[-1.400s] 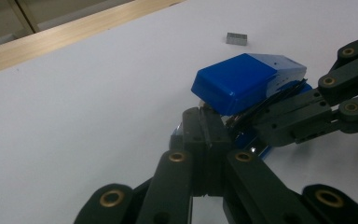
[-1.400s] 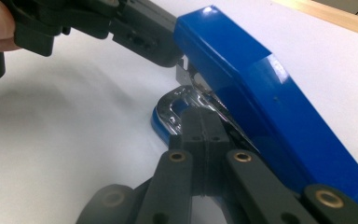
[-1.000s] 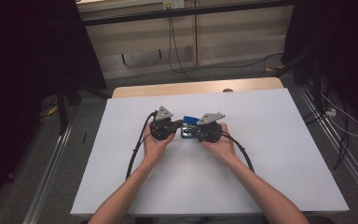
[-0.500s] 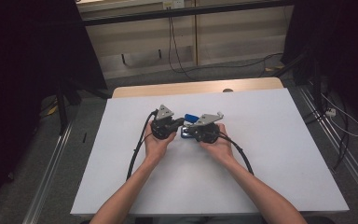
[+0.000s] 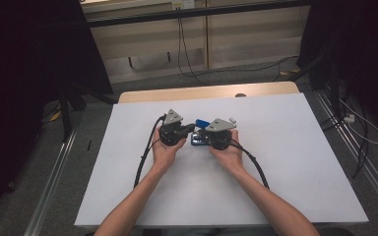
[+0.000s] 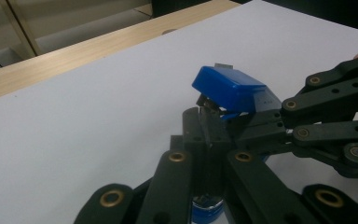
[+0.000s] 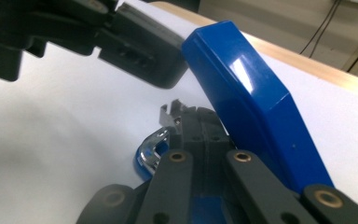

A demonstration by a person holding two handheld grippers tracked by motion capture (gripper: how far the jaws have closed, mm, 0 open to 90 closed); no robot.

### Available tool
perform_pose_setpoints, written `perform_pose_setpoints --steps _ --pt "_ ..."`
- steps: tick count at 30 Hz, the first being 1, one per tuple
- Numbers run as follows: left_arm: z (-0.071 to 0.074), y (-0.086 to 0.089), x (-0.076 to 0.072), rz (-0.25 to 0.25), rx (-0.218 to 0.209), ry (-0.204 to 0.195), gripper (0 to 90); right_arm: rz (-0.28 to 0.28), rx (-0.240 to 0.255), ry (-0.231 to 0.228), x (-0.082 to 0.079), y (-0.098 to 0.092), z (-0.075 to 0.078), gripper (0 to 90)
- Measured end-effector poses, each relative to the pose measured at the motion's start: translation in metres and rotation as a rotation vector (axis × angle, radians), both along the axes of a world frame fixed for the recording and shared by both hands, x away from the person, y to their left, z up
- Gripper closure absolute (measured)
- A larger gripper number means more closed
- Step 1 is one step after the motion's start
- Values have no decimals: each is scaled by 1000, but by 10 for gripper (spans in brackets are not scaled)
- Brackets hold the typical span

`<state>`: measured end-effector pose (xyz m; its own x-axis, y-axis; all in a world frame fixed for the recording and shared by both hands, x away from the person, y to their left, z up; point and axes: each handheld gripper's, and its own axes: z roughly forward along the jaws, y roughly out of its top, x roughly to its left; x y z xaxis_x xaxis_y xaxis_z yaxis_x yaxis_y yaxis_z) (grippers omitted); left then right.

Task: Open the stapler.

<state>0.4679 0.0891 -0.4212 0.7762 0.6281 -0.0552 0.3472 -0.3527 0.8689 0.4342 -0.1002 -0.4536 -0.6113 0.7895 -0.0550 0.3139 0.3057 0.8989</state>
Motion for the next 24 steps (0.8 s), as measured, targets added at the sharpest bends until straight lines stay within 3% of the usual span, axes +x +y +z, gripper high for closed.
perform_pose_setpoints --steps 13,17,24 --pt "-15 -4 6 -2 26 40 900 -25 3 -22 -1 1 1 900" --pt "-13 -5 7 -10 46 30 900 -27 4 -26 -1 0 1 900" --pt "-15 -5 8 -24 35 30 900 -31 -3 -27 -1 1 1 900"
